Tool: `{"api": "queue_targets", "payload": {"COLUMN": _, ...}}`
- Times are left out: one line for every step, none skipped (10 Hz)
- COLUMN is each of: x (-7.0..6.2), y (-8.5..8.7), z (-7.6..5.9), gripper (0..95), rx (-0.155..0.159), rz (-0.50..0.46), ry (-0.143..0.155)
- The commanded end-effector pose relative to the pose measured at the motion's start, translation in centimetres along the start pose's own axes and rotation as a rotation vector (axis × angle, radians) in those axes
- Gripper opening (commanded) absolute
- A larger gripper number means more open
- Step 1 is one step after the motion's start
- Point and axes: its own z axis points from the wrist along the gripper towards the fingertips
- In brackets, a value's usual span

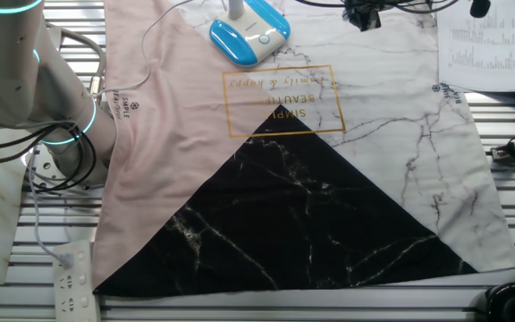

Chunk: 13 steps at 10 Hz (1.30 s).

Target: Turn on the desk lamp by pressing the button

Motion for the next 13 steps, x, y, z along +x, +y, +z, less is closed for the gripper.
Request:
{"api": "queue_targets", "payload": {"x": 0.1, "y": 0.0, "z": 0.0, "gripper": 0.0, "rx": -0.002, "rz": -0.002, "ry": 0.001}}
{"api": "queue_targets", "payload": {"x": 0.1, "y": 0.0, "z": 0.0, "gripper": 0.0, "rx": -0.002, "rz": -0.003, "ry": 0.001}}
{"api": "queue_targets", "payload": {"x": 0.3, "y": 0.2, "z": 0.5, "gripper": 0.0, "rx": -0.006, "rz": -0.005, "ry": -0.003}}
{"api": "queue_targets", "payload": {"x": 0.4, "y": 0.3, "z": 0.9, "gripper": 0.0, "rx": -0.005, "rz": -0.006, "ry": -0.006}}
{"api": "queue_targets", "payload": {"x": 0.4, "y": 0.3, "z": 1.8, "gripper": 0.0, "rx": -0.005, "rz": -0.012, "ry": -0.018}}
{"api": "queue_targets", "payload": {"x": 0.4, "y": 0.2, "z": 2.2, "gripper": 0.0, "rx": -0.004, "rz": -0.014, "ry": -0.023}}
{"api": "queue_targets", "payload": {"x": 0.4, "y": 0.3, "z": 2.3, "gripper": 0.0, "rx": 0.000, "rz": -0.016, "ry": -0.024}}
{"api": "queue_targets", "payload": {"x": 0.5, "y": 0.4, "z": 2.4, "gripper": 0.0, "rx": -0.001, "rz": -0.016, "ry": -0.024}}
{"api": "queue_targets", "payload": {"x": 0.5, "y": 0.4, "z": 2.4, "gripper": 0.0, "rx": 0.000, "rz": -0.016, "ry": -0.025}}
{"api": "queue_targets", "payload": {"x": 0.6, "y": 0.5, "z": 2.4, "gripper": 0.0, "rx": -0.001, "rz": -0.016, "ry": -0.026}}
{"api": "queue_targets", "payload": {"x": 0.6, "y": 0.5, "z": 2.4, "gripper": 0.0, "rx": 0.000, "rz": -0.019, "ry": -0.025}}
{"api": "queue_targets", "payload": {"x": 0.6, "y": 0.5, "z": 2.5, "gripper": 0.0, "rx": 0.000, "rz": -0.021, "ry": -0.024}}
{"api": "queue_targets", "payload": {"x": 0.5, "y": 0.4, "z": 2.7, "gripper": 0.0, "rx": 0.000, "rz": -0.022, "ry": -0.025}}
